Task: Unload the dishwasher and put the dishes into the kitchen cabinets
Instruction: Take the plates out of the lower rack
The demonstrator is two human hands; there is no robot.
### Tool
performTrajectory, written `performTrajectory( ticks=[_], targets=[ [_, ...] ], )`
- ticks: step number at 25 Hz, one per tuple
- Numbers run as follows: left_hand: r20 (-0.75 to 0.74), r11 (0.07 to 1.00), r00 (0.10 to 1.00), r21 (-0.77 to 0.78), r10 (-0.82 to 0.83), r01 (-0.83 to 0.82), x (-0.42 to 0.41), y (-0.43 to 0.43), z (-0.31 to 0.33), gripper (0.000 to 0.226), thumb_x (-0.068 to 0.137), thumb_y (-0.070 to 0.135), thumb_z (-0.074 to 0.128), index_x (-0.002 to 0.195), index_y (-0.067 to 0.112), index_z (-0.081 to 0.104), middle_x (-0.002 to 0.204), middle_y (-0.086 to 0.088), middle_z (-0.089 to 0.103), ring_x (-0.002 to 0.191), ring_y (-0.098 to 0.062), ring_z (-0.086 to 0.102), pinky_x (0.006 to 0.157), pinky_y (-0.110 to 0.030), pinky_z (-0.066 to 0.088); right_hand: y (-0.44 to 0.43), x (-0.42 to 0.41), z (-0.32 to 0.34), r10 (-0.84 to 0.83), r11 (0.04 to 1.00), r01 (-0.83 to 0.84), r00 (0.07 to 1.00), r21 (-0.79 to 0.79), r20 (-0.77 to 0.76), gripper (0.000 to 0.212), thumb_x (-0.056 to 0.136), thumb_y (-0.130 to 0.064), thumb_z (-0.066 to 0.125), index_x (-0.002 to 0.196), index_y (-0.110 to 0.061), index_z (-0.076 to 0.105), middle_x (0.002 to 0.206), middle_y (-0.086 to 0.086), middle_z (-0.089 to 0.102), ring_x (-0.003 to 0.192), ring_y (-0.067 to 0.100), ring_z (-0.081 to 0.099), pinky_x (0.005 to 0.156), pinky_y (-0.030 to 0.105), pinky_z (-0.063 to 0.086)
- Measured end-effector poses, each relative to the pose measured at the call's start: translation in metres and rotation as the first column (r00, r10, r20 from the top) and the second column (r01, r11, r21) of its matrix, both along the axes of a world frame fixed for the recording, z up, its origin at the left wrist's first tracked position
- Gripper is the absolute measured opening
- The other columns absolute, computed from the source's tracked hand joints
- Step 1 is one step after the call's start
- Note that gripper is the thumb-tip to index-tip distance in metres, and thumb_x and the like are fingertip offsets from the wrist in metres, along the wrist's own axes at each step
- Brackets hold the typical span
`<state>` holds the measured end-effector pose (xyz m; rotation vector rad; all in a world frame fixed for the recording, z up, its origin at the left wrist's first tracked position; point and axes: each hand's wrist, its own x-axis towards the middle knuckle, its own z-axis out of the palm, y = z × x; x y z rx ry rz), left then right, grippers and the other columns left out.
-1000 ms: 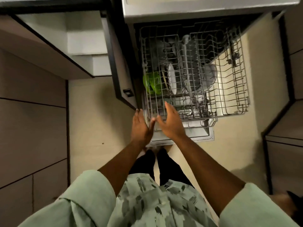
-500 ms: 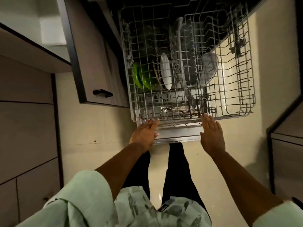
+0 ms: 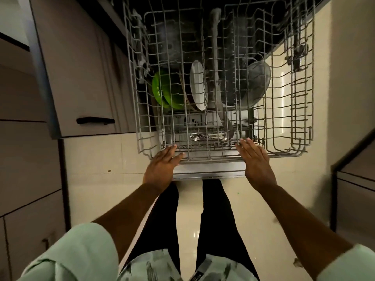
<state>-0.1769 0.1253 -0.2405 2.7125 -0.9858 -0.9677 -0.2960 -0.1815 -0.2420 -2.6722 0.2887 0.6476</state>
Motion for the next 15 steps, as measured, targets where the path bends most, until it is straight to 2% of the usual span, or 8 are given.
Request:
performTrajectory(
  ticks=[3, 5, 8, 11, 13, 15],
  targets=[
    [0.088, 0.999, 0.996, -0.039, -0.025, 0.028, 0.003, 0.002, 0.001, 0.076, 0.074, -0.011, 0.055, 0.142, 0.023, 0.047, 0.155, -0.007, 0.035, 0.145, -0.026, 0.028, 0.116, -0.044, 0.027, 0.0, 0.002, -0.001, 0.009, 1.0, -0.009, 0.997, -0.001, 0.073, 0.081, 0.069, 0.019, 0.052, 0.143, -0.011, 0.047, 0.156, 0.006, 0.035, 0.148, 0.022, 0.018, 0.118, 0.04, 0.007],
    [0.156, 0.997, 0.988, -0.08, 0.02, -0.008, 0.006, 0.001, 0.001, 0.067, 0.072, -0.009, 0.061, 0.132, 0.022, 0.059, 0.147, -0.004, 0.047, 0.141, -0.025, 0.037, 0.112, -0.044, 0.032, 0.0, 0.007, -0.003, 0.011, 1.0, -0.011, 0.991, -0.001, 0.132, 0.07, 0.065, 0.021, 0.056, 0.128, -0.008, 0.06, 0.147, 0.008, 0.048, 0.145, 0.025, 0.029, 0.117, 0.041, 0.011],
    [0.184, 0.988, 0.978, -0.14, 0.096, -0.07, 0.027, -0.014, 0.0, 0.057, 0.072, -0.009, 0.059, 0.121, 0.019, 0.066, 0.138, -0.004, 0.057, 0.137, -0.026, 0.043, 0.107, -0.046, 0.037, -0.011, 0.033, -0.007, -0.006, 1.0, 0.007, 0.983, -0.007, 0.184, 0.062, 0.065, 0.023, 0.056, 0.117, -0.008, 0.066, 0.139, 0.008, 0.056, 0.143, 0.024, 0.032, 0.117, 0.046, 0.017],
    [0.16, 0.98, 0.976, -0.159, 0.148, -0.123, 0.063, -0.031, -0.001, 0.054, 0.079, -0.007, 0.051, 0.126, 0.017, 0.063, 0.14, -0.005, 0.055, 0.14, -0.026, 0.038, 0.111, -0.05, 0.032, -0.027, 0.074, -0.007, -0.006, 1.0, 0.012, 0.98, -0.029, 0.2, 0.058, 0.069, 0.022, 0.056, 0.118, -0.008, 0.065, 0.14, 0.008, 0.055, 0.144, 0.023, 0.031, 0.118, 0.048, 0.019],
    [0.161, 0.982, 0.978, -0.156, 0.134, -0.109, 0.09, -0.036, -0.005, 0.055, 0.083, -0.003, 0.058, 0.133, 0.019, 0.058, 0.144, -0.004, 0.051, 0.143, -0.024, 0.033, 0.116, -0.049, 0.025, -0.035, 0.101, -0.005, 0.0, 0.999, 0.007, 0.981, -0.035, 0.195, 0.059, 0.072, 0.019, 0.055, 0.123, -0.009, 0.063, 0.145, 0.007, 0.05, 0.147, 0.022, 0.025, 0.119, 0.046, 0.014],
    [0.18, 0.983, 0.98, -0.176, 0.085, -0.053, 0.115, -0.037, -0.009, 0.059, 0.083, 0.0, 0.056, 0.138, 0.02, 0.052, 0.145, -0.004, 0.049, 0.143, -0.023, 0.031, 0.118, -0.045, 0.017, -0.041, 0.122, -0.004, -0.003, 0.999, 0.01, 0.98, -0.033, 0.199, 0.069, 0.076, 0.017, 0.052, 0.138, -0.013, 0.051, 0.153, 0.005, 0.04, 0.149, 0.019, 0.016, 0.119, 0.043, 0.005]
  ],
)
